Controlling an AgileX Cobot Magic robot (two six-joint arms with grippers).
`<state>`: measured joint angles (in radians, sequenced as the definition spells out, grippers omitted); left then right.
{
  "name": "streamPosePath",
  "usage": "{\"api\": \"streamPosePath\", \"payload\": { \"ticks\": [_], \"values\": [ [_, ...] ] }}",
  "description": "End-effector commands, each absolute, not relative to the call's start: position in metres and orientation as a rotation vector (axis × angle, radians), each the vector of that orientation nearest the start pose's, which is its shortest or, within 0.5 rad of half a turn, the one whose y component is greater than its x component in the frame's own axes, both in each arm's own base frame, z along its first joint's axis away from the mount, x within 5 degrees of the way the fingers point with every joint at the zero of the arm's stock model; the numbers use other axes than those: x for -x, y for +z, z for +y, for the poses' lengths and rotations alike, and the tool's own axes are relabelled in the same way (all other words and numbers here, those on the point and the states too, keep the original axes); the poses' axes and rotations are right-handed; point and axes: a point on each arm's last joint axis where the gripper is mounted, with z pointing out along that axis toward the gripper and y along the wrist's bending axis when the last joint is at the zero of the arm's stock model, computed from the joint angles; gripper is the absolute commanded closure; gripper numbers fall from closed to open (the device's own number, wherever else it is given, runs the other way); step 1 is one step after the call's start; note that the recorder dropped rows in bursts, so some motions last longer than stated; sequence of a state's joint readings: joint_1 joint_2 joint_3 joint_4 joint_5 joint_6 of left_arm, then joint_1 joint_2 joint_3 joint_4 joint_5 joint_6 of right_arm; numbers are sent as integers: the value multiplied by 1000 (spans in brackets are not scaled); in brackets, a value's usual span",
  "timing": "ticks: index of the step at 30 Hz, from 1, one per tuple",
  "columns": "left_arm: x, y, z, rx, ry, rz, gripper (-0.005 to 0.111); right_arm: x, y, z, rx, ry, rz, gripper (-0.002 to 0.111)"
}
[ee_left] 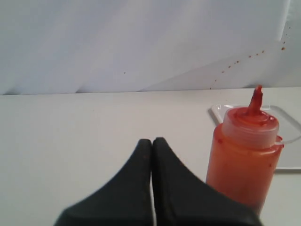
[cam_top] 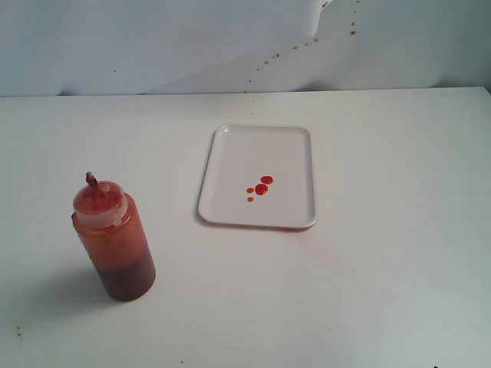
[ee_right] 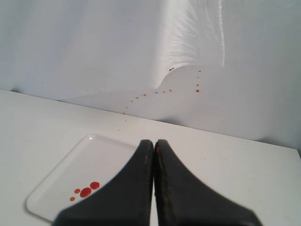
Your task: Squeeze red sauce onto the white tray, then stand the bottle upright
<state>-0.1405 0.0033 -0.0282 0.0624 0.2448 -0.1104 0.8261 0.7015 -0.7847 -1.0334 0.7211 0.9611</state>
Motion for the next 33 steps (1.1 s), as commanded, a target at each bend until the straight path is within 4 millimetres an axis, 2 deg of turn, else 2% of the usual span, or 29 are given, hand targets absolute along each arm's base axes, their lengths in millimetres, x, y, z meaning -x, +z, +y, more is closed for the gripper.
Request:
{"api": "streamPosePath", "payload": {
  "ticks": [1, 21, 27, 33],
  "values": [
    [-54, 192, -7, -81, -122, 1747, 106, -123, 381, 57, 259, 89, 1757, 108],
    [-54, 187, -6, -80, -119, 1775, 106, -123, 381, 57, 259, 89, 1757, 108],
    [-55, 187, 0, 22, -45, 1776, 106, -123, 381, 57, 259, 89, 1757, 108],
    [-55, 187, 0, 29, -29, 1776, 106, -123, 381, 57, 259, 89, 1757, 108]
  ]
}}
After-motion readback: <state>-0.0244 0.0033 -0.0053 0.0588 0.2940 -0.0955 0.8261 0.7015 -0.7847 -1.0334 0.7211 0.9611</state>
